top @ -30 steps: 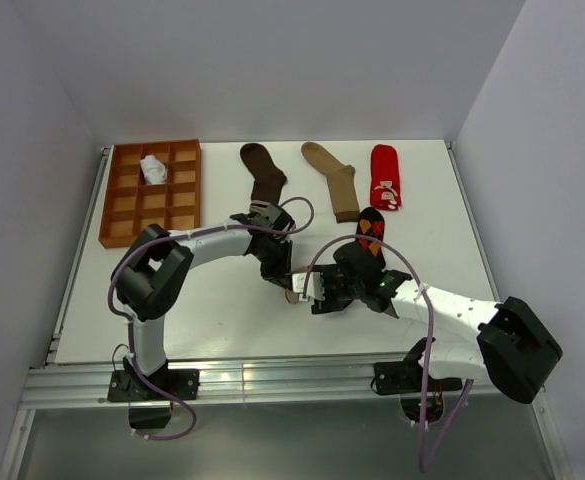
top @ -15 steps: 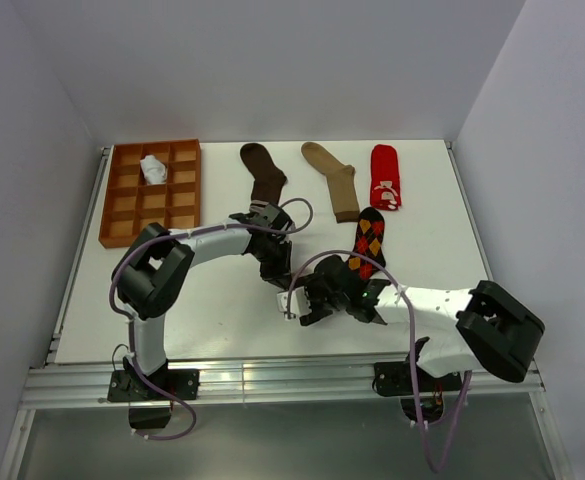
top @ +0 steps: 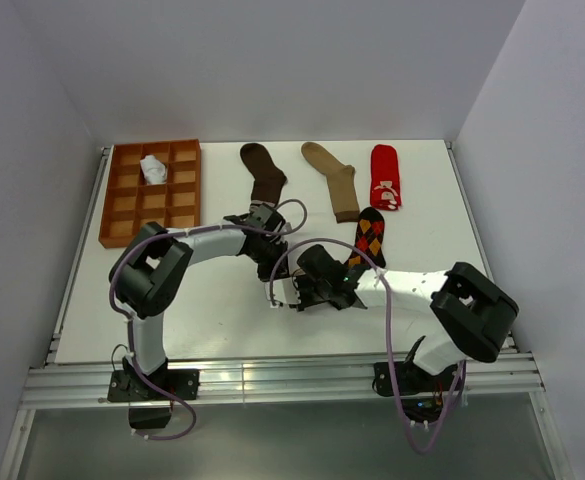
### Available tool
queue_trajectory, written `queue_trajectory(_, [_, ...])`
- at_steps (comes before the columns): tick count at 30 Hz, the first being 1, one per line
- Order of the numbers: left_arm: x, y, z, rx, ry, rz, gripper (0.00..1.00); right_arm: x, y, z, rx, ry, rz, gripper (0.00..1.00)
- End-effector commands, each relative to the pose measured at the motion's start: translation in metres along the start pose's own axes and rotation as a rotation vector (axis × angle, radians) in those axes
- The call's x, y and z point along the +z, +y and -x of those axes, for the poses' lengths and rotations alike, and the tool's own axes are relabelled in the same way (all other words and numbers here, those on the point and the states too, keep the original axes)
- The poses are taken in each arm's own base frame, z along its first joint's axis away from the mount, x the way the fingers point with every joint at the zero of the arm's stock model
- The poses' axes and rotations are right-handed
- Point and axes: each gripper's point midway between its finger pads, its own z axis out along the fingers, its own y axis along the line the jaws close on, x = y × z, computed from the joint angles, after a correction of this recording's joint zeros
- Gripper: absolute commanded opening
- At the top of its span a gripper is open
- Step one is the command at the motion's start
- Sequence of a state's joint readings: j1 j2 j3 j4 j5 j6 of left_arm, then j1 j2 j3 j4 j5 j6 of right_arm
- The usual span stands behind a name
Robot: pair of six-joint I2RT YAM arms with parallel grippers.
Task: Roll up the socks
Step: Roll the sock at the center of the board.
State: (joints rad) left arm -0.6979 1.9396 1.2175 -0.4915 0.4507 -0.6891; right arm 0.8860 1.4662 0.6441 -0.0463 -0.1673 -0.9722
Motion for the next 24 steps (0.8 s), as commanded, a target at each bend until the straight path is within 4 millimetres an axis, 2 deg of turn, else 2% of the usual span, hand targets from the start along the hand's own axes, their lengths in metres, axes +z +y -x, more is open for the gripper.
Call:
queue_trajectory(1, [0.01,0.015,-0.02,-0.061,0.042,0.009,0.08,-0.001,-0.003,0.01,0.072,0.004,0.083,0.27])
queue_trajectory(4, [0.004,0.013,-0.017,-0.146,0.001,-0.036,0.09,-0.004,0.005,0.008,0.097,0.034,0.173,0.24])
queue_trajectory(5, [0.004,0.018,-0.022,-0.178,0.004,-0.037,0.09,-0.004,0.008,0.009,0.106,0.04,0.198,0.24])
queue_trajectory(6, [0.002,0.015,-0.015,-0.186,-0.026,-0.066,0.1,-0.002,0.012,0.008,0.12,0.047,0.227,0.24])
queue_trajectory(7, [-0.004,0.01,-0.013,-0.219,-0.046,-0.083,0.1,-0.004,0.011,0.012,0.135,0.05,0.246,0.24])
queue_trajectory(9, [-0.006,0.015,-0.014,-0.253,-0.076,-0.083,0.11,0.002,0.013,0.014,0.16,0.048,0.283,0.24])
queue_trajectory(10, [-0.013,0.011,-0.01,-0.265,-0.108,-0.1,0.11,0.003,0.005,0.022,0.178,0.036,0.279,0.24])
queue_trajectory(14, [-0.025,0.025,-0.011,-0.314,-0.158,-0.089,0.11,0.017,-0.011,0.036,0.23,0.037,0.298,0.23])
queue_trajectory(15, [-0.027,0.035,-0.013,-0.335,-0.165,-0.076,0.11,0.023,-0.012,0.037,0.244,0.043,0.305,0.24])
queue_trajectory(17, [-0.036,0.039,-0.013,-0.347,-0.189,-0.085,0.11,0.023,-0.019,0.049,0.279,0.034,0.336,0.24])
queue_trajectory(18, [-0.038,0.048,-0.013,-0.368,-0.197,-0.077,0.11,0.027,-0.025,0.06,0.303,0.016,0.354,0.24])
queue_trajectory(21, [-0.044,0.055,-0.014,-0.374,-0.217,-0.073,0.11,0.03,-0.022,0.064,0.347,0.03,0.407,0.24])
queue_trajectory(24, [-0.046,0.06,-0.014,-0.373,-0.239,-0.056,0.13,0.035,-0.012,0.059,0.4,0.063,0.462,0.24])
